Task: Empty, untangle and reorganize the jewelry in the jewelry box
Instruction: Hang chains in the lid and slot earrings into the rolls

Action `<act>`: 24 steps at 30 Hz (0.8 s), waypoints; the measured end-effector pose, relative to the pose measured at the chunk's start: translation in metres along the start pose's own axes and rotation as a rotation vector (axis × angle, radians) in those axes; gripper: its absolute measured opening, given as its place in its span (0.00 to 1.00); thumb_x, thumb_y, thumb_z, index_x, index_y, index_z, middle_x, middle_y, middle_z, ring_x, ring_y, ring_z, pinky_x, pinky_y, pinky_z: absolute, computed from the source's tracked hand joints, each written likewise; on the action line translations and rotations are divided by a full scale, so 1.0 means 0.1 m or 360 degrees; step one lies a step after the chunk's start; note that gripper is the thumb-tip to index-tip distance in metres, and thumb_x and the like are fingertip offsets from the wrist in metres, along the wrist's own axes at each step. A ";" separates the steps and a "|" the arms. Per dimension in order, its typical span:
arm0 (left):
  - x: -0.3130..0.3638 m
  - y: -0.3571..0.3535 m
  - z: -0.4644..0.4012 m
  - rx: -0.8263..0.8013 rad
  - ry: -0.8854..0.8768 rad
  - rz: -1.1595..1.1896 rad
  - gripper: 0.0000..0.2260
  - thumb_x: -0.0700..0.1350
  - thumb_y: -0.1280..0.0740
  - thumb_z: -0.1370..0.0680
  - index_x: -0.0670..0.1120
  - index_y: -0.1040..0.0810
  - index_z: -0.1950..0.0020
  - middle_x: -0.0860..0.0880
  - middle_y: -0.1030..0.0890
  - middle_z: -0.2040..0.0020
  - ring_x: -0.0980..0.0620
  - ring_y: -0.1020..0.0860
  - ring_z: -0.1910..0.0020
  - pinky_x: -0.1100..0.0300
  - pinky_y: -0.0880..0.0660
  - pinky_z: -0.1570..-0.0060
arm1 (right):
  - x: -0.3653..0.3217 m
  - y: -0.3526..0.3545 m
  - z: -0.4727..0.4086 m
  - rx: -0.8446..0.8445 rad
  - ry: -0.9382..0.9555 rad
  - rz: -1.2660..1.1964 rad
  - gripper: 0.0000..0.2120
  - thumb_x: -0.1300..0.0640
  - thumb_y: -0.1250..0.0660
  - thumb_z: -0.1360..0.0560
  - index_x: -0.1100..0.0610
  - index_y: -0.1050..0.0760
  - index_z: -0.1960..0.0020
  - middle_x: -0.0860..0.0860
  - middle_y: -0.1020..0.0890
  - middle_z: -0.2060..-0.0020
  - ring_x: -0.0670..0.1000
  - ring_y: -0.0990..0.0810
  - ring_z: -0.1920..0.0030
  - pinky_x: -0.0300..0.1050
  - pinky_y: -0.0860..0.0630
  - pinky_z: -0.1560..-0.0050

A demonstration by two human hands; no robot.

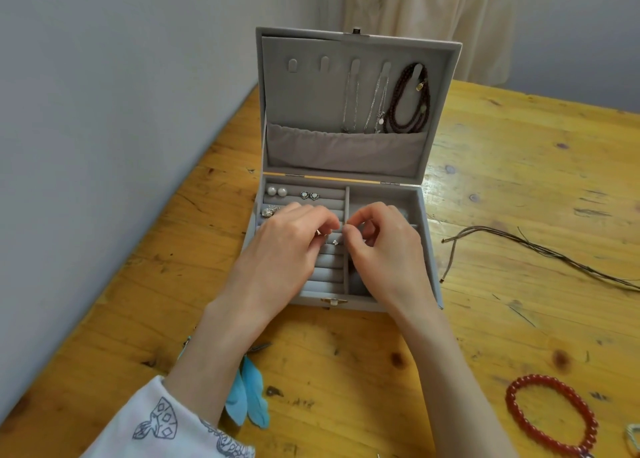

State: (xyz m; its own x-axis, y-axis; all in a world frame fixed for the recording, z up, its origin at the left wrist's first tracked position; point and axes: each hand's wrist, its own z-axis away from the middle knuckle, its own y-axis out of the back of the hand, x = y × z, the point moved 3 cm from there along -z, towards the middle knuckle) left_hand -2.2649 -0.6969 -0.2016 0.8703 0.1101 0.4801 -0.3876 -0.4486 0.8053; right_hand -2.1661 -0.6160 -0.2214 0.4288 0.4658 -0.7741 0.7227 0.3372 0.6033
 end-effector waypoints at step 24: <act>0.11 0.17 0.12 0.0087 0.0042 -0.0085 0.07 0.38 0.34 0.25 0.46 0.21 0.49 0.52 0.22 0.53 0.56 0.28 0.52 0.64 0.35 0.48 | -0.12 0.20 0.03 -0.0022 -0.0070 -0.0161 0.09 0.58 0.42 0.22 0.55 0.22 0.52 0.49 0.21 0.58 0.45 0.26 0.56 0.36 0.34 0.57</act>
State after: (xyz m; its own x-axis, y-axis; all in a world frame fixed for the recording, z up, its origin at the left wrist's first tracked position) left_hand -2.2583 -0.7140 -0.1874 0.8806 0.1584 0.4467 -0.3230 -0.4892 0.8102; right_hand -2.1552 -0.6171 -0.2008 0.3776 0.3928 -0.8385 0.7560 0.3922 0.5242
